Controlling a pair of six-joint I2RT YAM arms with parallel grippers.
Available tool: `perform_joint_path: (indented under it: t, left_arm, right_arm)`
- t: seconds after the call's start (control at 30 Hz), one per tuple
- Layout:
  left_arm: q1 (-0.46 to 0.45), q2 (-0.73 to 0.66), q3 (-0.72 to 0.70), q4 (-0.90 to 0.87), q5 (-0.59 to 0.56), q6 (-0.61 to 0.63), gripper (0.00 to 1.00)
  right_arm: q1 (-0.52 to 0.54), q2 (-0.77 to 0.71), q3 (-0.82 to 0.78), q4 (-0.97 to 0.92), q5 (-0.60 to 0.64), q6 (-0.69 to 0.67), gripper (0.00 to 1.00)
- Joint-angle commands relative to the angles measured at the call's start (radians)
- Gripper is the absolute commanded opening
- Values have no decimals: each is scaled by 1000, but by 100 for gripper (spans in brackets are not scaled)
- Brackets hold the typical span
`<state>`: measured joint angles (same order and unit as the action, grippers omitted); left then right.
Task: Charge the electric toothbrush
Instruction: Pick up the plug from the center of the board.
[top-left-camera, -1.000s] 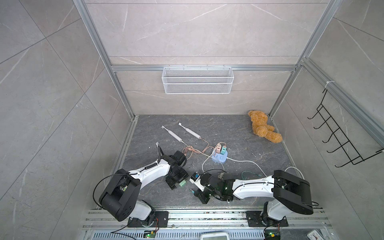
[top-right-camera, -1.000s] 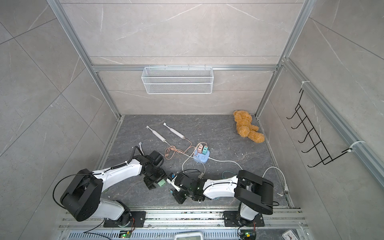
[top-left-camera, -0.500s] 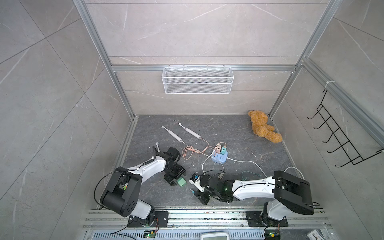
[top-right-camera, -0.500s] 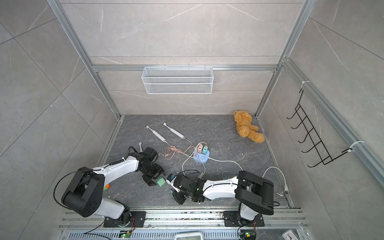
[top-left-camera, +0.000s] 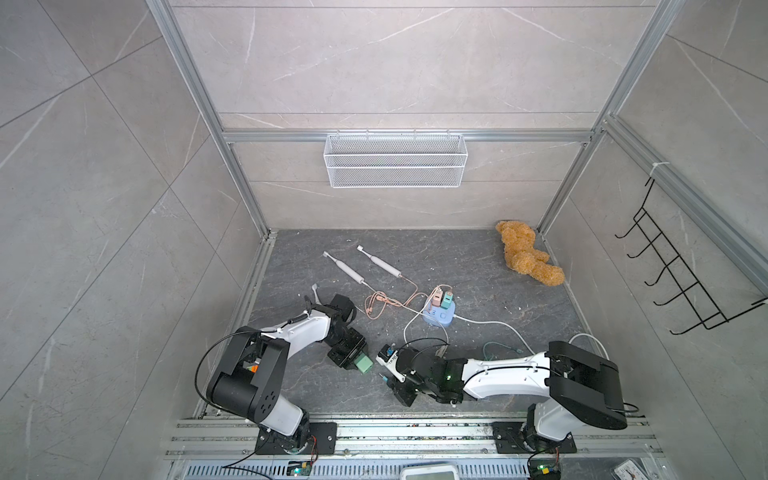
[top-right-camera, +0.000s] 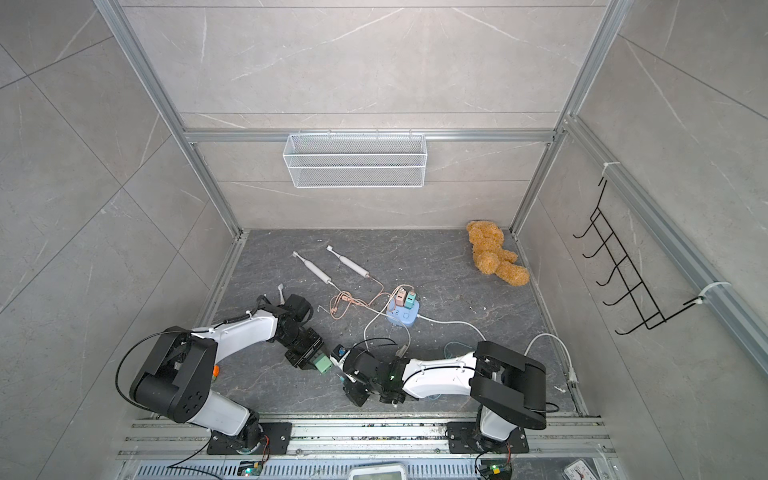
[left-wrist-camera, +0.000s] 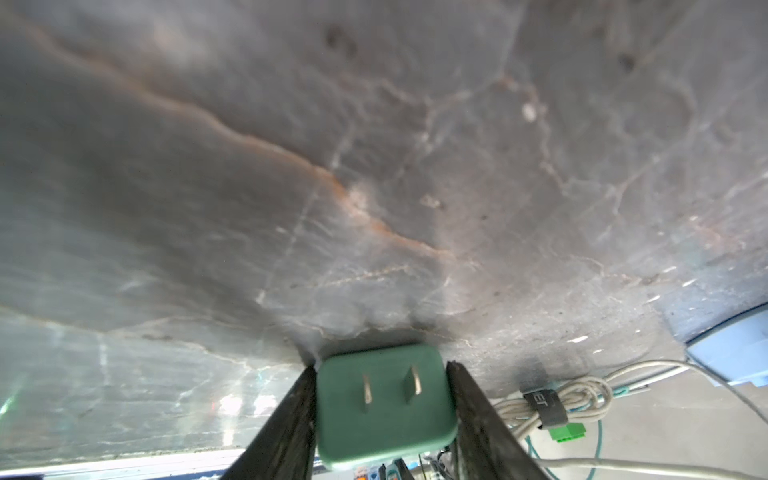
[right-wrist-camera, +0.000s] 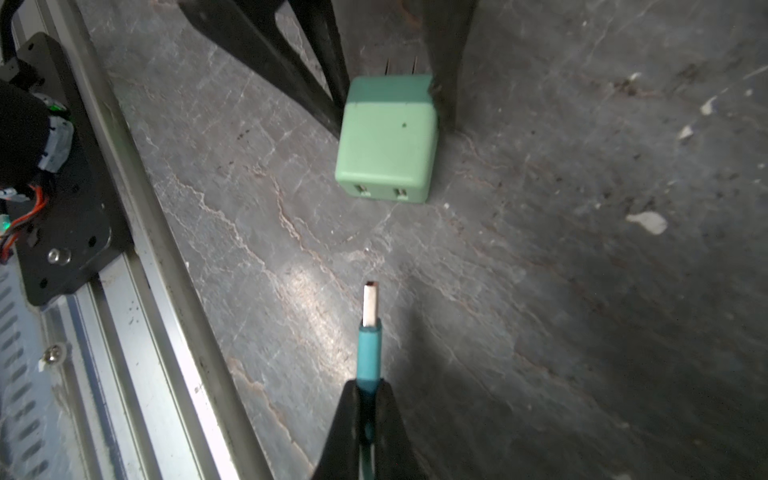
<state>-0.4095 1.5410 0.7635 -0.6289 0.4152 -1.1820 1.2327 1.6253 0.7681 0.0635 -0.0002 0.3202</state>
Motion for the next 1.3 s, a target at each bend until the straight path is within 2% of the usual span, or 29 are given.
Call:
perform_joint_path:
  t: [0.0,0.2,0.33,0.4,1.27]
  left_arm:
    - [0,31,-16,1,2,29,39]
    - [0,24,-24,2,4,41,28]
    - [-1,19,-24,4,13,38,13]
    - [-2,20,-24,5,20,35,1]
    - [-2,10,-20,-24,74,15,0]
  right_arm:
    - [11,43,34,-11,54,-6,0]
    - [11,79,52,-5,87,-12,0]
    - [11,86,66,-21,130,-13,0]
    - [14,89,75,-21,141,-12,0]
    - [60,166,107,-24,225,-86,0]
